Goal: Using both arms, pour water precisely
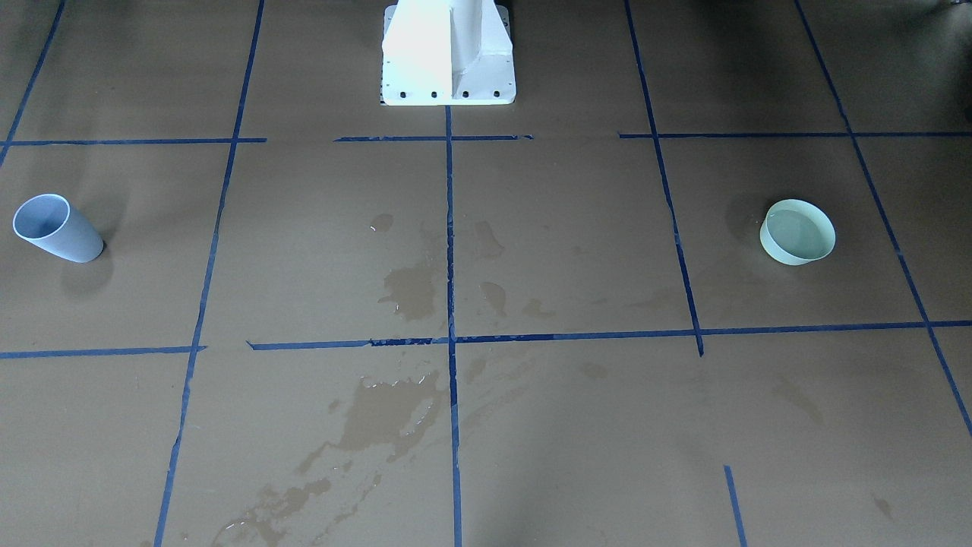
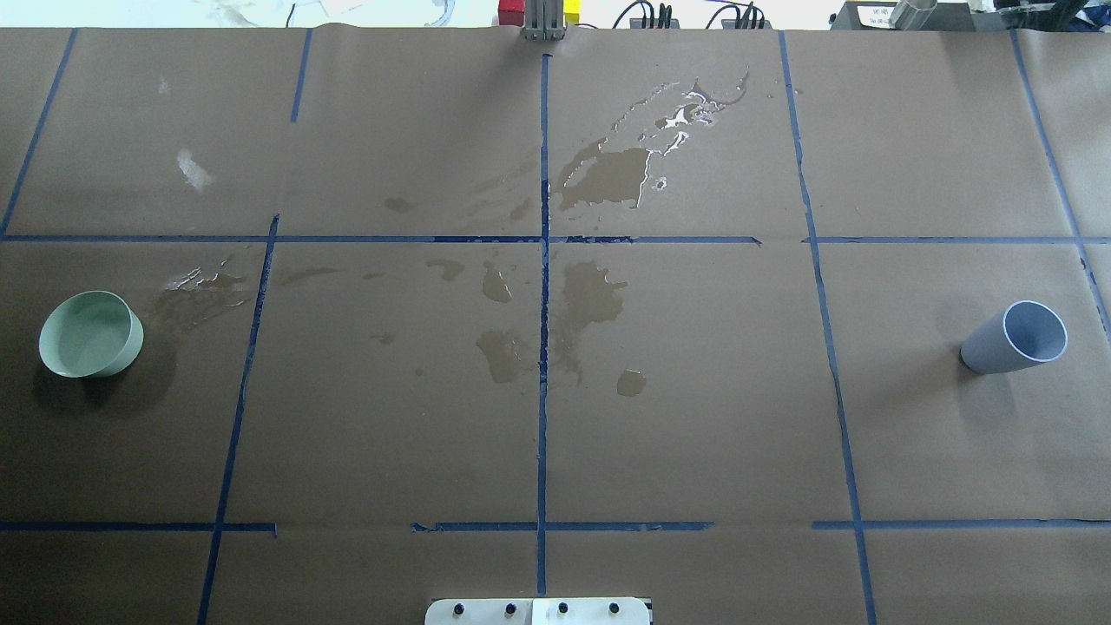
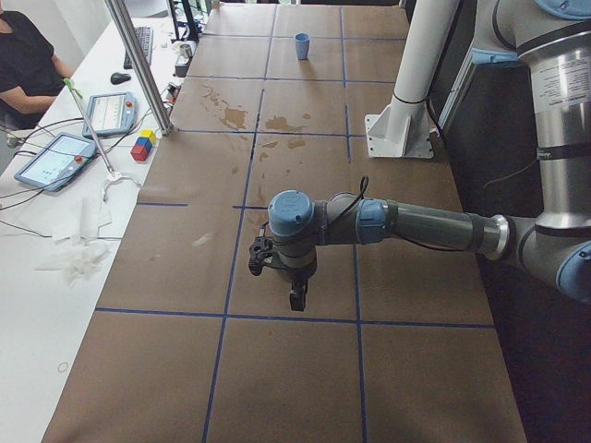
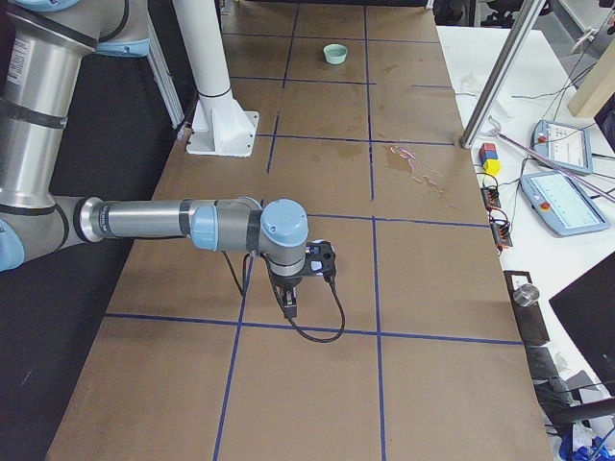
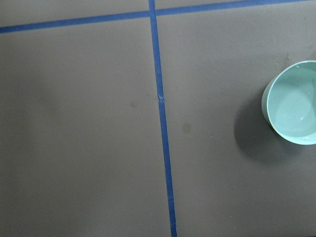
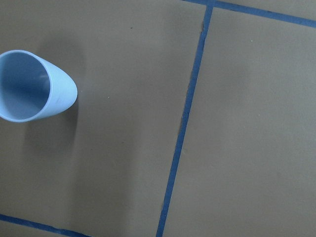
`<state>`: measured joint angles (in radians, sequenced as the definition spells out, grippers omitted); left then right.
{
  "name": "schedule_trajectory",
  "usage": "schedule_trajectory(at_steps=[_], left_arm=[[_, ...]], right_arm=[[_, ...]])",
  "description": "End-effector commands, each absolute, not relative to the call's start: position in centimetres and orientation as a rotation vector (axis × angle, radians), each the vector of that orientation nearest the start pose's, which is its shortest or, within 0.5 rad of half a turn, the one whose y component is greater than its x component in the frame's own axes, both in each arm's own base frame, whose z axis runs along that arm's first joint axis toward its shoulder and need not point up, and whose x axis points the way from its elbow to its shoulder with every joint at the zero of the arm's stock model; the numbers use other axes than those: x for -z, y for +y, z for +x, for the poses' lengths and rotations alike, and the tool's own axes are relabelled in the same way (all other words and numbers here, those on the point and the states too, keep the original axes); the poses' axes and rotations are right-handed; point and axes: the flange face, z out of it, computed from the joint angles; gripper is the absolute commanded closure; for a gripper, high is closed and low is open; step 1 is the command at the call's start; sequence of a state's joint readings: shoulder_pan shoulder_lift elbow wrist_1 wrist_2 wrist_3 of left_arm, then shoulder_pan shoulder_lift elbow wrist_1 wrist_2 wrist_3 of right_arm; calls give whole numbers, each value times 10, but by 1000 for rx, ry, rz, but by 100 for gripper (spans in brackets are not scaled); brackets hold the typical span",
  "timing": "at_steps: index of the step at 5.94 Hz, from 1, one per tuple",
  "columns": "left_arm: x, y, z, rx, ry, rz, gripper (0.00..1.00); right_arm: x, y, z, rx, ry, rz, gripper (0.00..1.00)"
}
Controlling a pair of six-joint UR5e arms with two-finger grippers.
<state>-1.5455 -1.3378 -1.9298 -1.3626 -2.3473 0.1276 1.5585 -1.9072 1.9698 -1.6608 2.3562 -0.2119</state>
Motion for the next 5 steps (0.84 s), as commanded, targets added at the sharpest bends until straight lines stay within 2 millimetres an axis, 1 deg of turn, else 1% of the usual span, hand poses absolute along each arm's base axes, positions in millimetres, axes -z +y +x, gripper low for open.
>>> schedule_trajectory(at_steps=[1,2,5], left_arm=[[-613,-383,-54,-107,772,-56,0],[-612,-382,-54,-107,772,-61,0],[-609,-382,-53,-110,774,-57,0]], right_arm=[[-610,-352,58,193,-796,53,0],[-608,-352,58,194,-799,58,0],[-610,-353,57,193,-796,54,0]])
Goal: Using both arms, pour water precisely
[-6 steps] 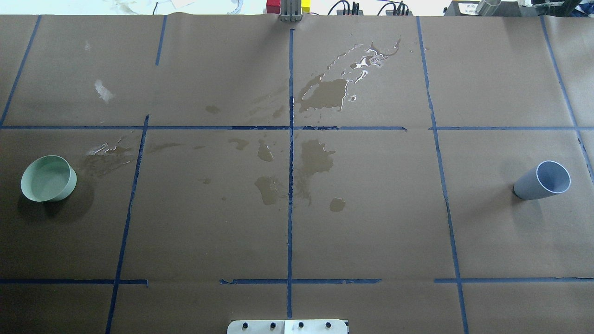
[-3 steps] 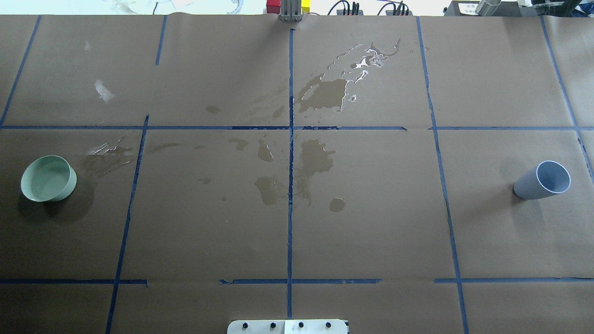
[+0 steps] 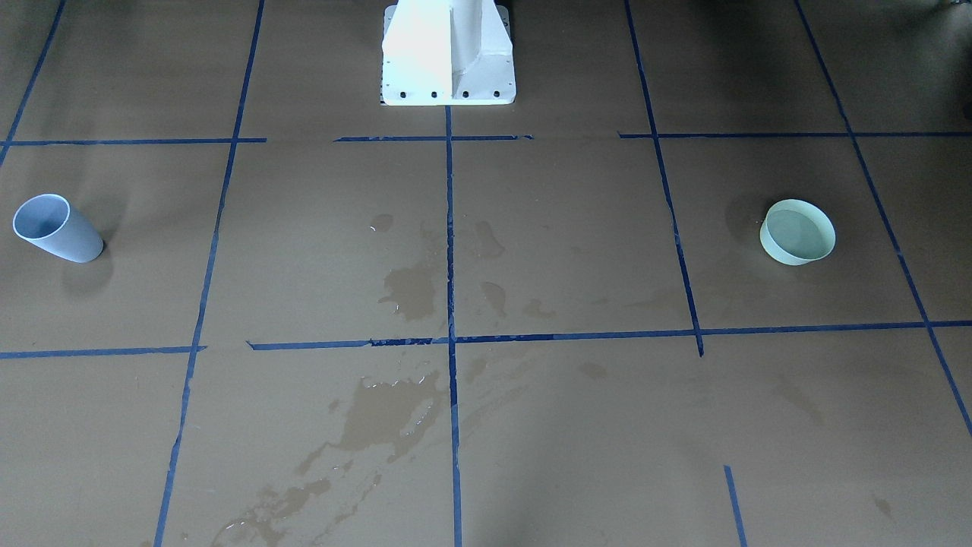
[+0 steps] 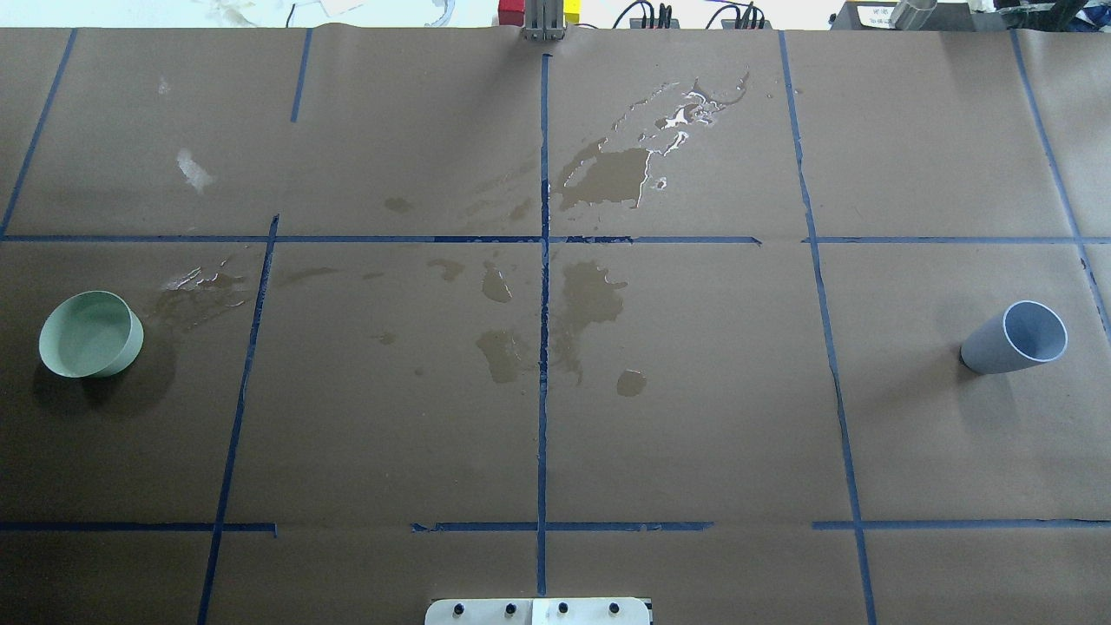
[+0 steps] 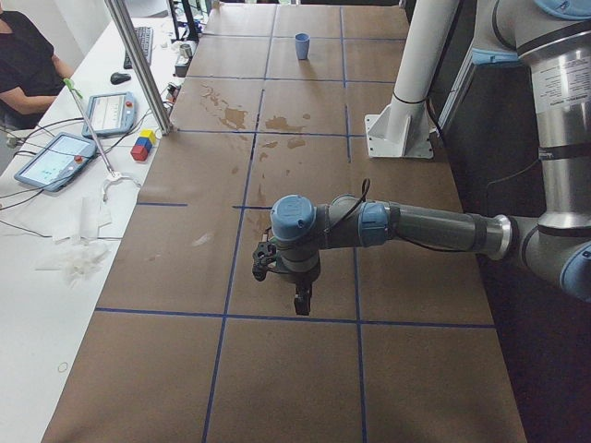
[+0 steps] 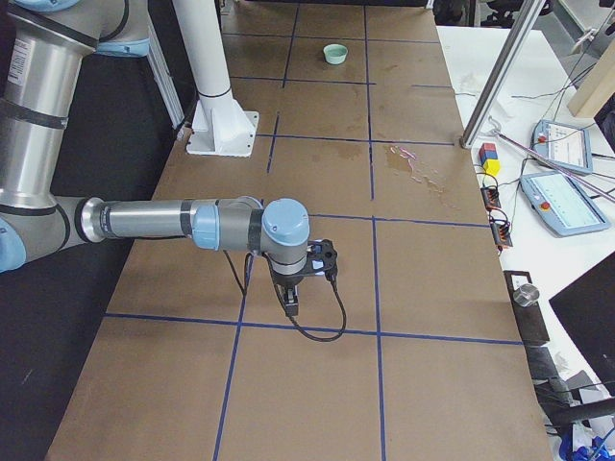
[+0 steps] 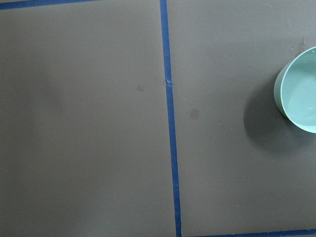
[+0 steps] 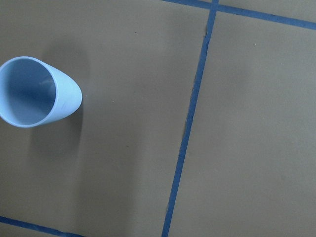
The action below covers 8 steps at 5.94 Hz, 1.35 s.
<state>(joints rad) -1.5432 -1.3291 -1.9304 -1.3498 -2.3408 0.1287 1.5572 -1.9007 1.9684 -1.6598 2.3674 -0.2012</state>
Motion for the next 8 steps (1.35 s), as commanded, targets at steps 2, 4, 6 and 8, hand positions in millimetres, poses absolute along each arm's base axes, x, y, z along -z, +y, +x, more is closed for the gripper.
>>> schedule_trajectory(at_steps=[2,4,6,8], left_arm=[[-610,-381,-53,-109,774,-59,0],[-612,-380,-54,-107,772,-63,0],[-617,-379,-54,-103,773,-73,0],[-616,-380,-54,-104,773,-70,0]], right_arm=[[-610,-353,57,194,-797,55,0],[-608,-353,57,197,-797,59,0],[-607,-353,56,201,-798,62,0],[-608,-353,55,194,-823,57,0]])
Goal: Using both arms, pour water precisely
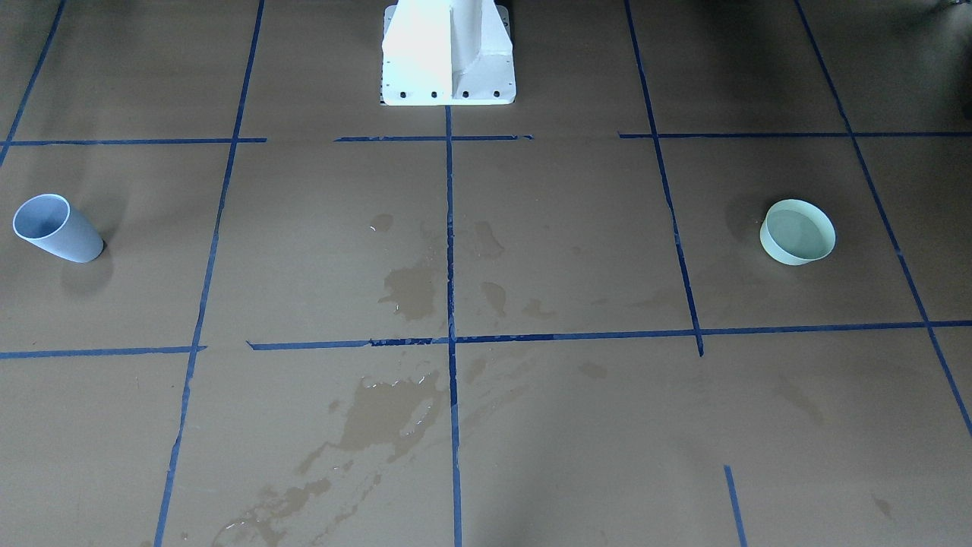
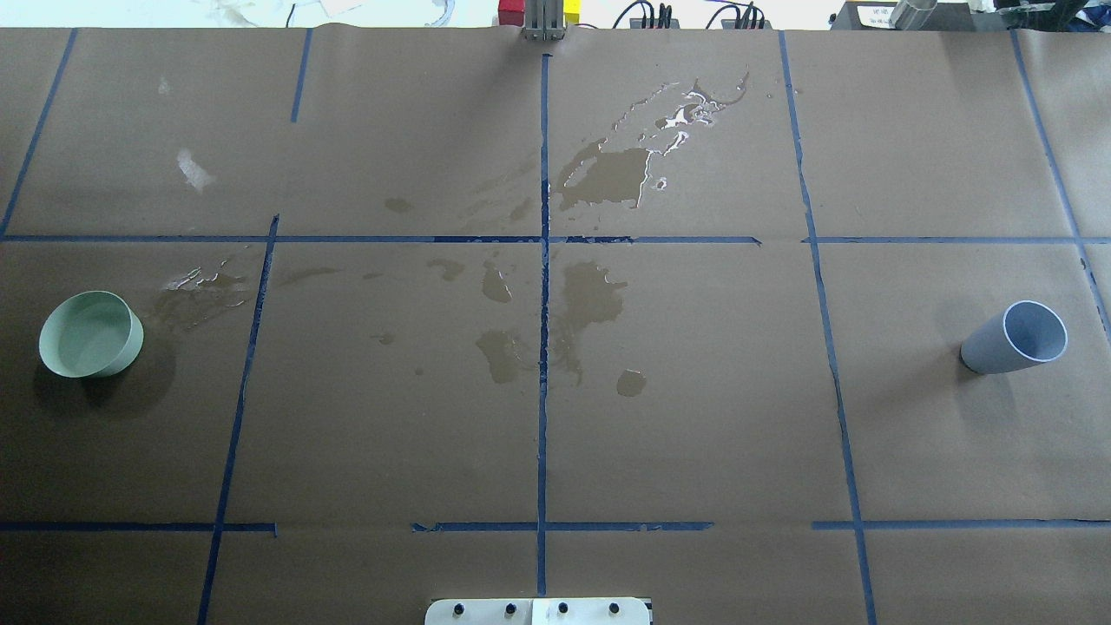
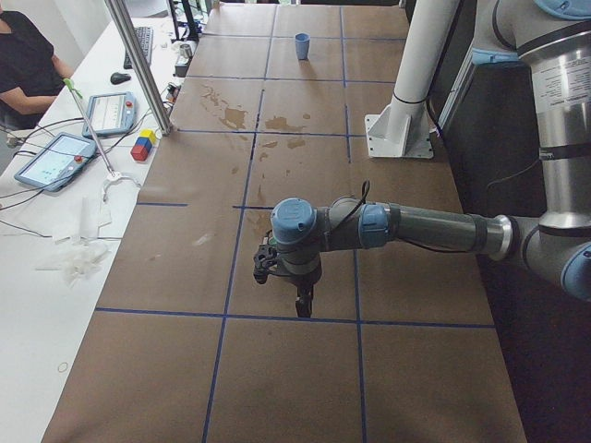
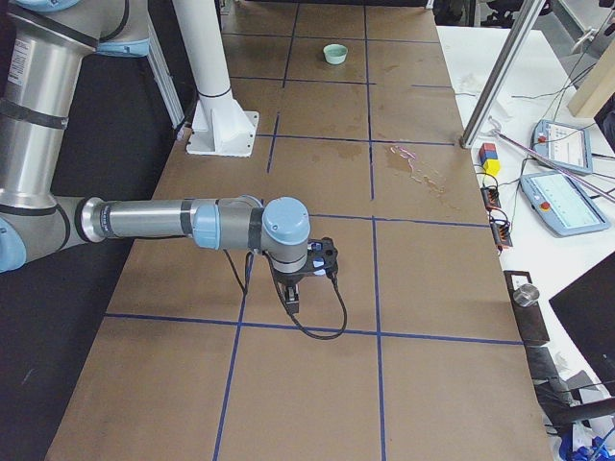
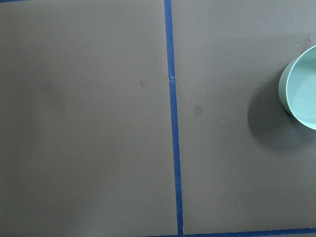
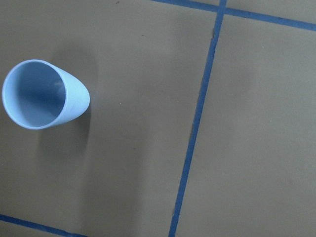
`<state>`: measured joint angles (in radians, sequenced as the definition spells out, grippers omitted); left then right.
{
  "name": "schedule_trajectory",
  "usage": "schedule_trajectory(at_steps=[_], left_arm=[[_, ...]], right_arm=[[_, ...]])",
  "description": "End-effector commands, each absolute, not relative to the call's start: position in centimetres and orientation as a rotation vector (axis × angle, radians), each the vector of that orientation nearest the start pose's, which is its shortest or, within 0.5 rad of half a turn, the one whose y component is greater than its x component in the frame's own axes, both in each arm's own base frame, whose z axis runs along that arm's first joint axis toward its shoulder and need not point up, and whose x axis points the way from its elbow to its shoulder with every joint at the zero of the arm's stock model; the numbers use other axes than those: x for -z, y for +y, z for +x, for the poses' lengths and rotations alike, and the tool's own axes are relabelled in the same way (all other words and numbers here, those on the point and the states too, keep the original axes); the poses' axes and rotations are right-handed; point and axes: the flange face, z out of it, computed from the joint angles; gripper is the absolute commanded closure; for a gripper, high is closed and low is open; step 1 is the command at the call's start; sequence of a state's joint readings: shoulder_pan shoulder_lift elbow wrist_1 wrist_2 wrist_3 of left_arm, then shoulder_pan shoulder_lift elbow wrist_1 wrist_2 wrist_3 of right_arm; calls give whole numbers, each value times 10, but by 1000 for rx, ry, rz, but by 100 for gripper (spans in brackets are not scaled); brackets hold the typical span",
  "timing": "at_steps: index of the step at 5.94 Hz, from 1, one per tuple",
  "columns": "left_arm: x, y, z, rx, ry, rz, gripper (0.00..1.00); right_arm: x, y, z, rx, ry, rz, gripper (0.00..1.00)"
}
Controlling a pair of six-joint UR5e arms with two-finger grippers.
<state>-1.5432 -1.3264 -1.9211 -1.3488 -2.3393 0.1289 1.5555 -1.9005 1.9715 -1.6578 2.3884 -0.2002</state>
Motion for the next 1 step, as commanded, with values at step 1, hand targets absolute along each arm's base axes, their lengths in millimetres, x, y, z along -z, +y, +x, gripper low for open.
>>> schedule_trajectory(at_steps=[1], left_arm=[[-617,-380,-54,-104,773,-72,0]], right_arm=[[-615,-352,55,195,-821,48,0]])
